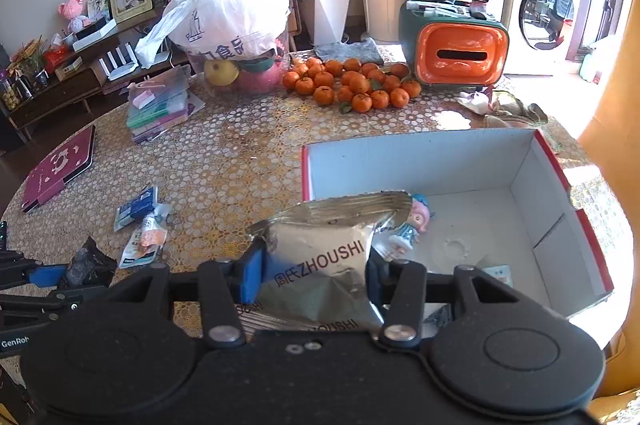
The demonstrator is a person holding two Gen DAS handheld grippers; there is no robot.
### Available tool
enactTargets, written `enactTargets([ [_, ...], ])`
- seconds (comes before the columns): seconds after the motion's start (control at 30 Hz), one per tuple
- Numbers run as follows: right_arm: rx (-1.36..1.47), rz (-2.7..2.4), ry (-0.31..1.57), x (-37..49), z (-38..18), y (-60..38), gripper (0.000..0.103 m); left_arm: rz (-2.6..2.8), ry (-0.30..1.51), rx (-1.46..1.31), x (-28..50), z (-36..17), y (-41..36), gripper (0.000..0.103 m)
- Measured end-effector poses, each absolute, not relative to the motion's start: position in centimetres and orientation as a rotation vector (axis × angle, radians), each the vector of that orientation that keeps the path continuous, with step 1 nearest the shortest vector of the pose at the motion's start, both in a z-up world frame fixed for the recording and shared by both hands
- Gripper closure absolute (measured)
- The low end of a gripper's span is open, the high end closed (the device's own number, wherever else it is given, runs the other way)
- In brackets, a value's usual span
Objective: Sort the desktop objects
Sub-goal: 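Carry the black packet and silver packet with both tools over the shoebox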
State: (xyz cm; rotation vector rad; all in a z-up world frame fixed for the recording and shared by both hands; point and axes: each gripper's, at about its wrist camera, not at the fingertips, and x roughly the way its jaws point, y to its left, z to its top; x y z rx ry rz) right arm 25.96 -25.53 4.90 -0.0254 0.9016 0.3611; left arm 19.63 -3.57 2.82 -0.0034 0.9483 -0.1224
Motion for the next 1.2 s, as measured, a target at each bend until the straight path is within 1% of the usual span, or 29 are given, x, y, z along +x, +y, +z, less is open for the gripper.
enactTargets([
  [0.43, -0.006, 0.276, 0.903, 26.9, 4.9, -31.4, 0.055, -0.246, 0.938, 0.062, 21.5, 4.1, -10.1, 0.070],
  [0.87, 0.027, 0.224, 0.908, 27.9, 4.2, -36.2, 0.055, -0.339, 0.946, 0.103, 24.3, 4.2, -15.9, 0.070],
  [1.2, 0.041, 0.209, 0.926, 29.4, 3.2, -38.1, 0.055, -0.396, 0.964, 0.124, 26.6, 3.4, -19.5, 0.070],
])
